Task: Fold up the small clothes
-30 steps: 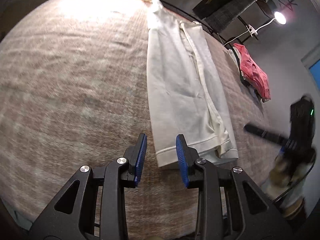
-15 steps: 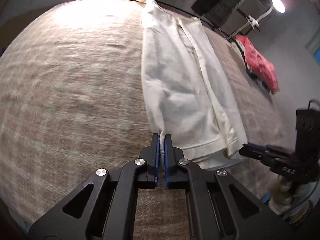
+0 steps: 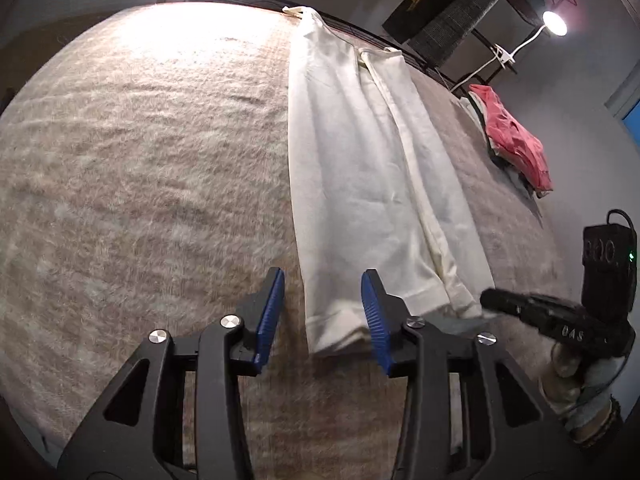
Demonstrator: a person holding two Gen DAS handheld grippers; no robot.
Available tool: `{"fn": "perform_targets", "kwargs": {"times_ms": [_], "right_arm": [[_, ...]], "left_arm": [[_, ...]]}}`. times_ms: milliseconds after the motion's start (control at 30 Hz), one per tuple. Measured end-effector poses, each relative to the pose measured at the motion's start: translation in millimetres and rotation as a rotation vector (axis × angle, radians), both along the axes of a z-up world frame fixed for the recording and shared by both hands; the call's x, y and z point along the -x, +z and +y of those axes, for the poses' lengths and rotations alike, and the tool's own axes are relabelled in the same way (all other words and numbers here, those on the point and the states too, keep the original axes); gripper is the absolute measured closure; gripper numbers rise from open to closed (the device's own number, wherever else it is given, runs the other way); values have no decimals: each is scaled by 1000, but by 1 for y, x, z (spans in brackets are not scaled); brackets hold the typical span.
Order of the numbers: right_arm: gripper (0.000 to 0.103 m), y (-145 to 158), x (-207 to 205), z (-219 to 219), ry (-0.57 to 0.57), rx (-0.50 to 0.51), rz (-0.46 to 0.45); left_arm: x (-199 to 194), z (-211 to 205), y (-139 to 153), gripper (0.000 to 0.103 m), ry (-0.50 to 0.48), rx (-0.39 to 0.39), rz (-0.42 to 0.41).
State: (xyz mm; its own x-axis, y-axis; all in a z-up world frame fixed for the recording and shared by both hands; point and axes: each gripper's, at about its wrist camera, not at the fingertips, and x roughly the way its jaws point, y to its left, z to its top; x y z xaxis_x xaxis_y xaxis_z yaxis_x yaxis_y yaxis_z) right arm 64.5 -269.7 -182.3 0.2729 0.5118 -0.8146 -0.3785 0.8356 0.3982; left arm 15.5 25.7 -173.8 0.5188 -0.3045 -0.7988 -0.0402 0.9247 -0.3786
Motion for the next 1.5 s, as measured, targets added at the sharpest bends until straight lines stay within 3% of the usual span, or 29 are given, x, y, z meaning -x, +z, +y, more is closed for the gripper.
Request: {"fn": "perform_targets", "kwargs": {"times_ms": [67, 100, 133, 233, 433, 533, 567, 600, 633, 667, 700, 767, 833, 867, 900, 933, 1100, 1167, 1333, 1500], "right_arm": [[102, -2, -1, 1, 5, 10, -1], [102, -2, -1, 2, 7, 13, -4], [102, -1, 0, 3, 8, 16, -7], [102, 1, 2, -1, 3, 16, -11], [101, 4, 4, -6, -2, -1, -26], [94, 5, 3, -9, -13, -20, -25], [75, 7, 4, -11, -17, -32, -30], [43, 9, 3, -14, -24, -45, -31], [34, 10, 3, -20, -40, -64, -28], [39, 9, 1, -24, -51, -94, -19], [53, 7, -1, -26, -50, -122, 3], [65, -2, -6, -27, -55, -143, 55], [67, -10, -8, -25, -54, -168, 77], [72, -10, -9, -23, -47, -168, 76], [90, -10, -10, -20, -40, -159, 73], [101, -12, -11, -17, -33, -146, 84], [102, 6, -1, -23, -48, -176, 43], [102, 10, 2, -29, -51, -194, 21], [102, -15, -2, -23, -66, -125, 95], [102, -12, -5, -28, -71, -194, 114]], "left_arm": [[-8, -8, -4, 68, -13, -71, -6], [-10, -10, -4, 98, -14, -125, -22], [-12, -10, -6, 103, -12, -153, -23], [-11, 10, -7, 103, 21, -44, -11], [-2, 19, -8, 103, 24, -4, -19], [2, 24, -2, 103, 47, 13, -49], [4, 27, -1, 103, 56, 36, -47], [3, 29, -2, 98, 60, 64, -28], [1, 29, -4, 91, 52, 92, -8], [-1, 28, -5, 79, 45, 111, 5], [-2, 25, -7, 77, 40, 115, 11], [-3, 18, -9, 77, 17, 89, 9], [-6, 10, -10, 98, -23, 61, 9], [-7, 10, -12, 100, -29, 64, 15], [-8, 11, -12, 101, -23, 73, 16], [-8, 13, -12, 101, -18, 87, 22], [5, 29, 3, 102, 16, 160, -8], [5, 24, -2, 102, -6, 125, 2], [5, 22, -9, 102, 0, 119, 20], [3, 23, 4, 102, -8, 124, 4]]}}
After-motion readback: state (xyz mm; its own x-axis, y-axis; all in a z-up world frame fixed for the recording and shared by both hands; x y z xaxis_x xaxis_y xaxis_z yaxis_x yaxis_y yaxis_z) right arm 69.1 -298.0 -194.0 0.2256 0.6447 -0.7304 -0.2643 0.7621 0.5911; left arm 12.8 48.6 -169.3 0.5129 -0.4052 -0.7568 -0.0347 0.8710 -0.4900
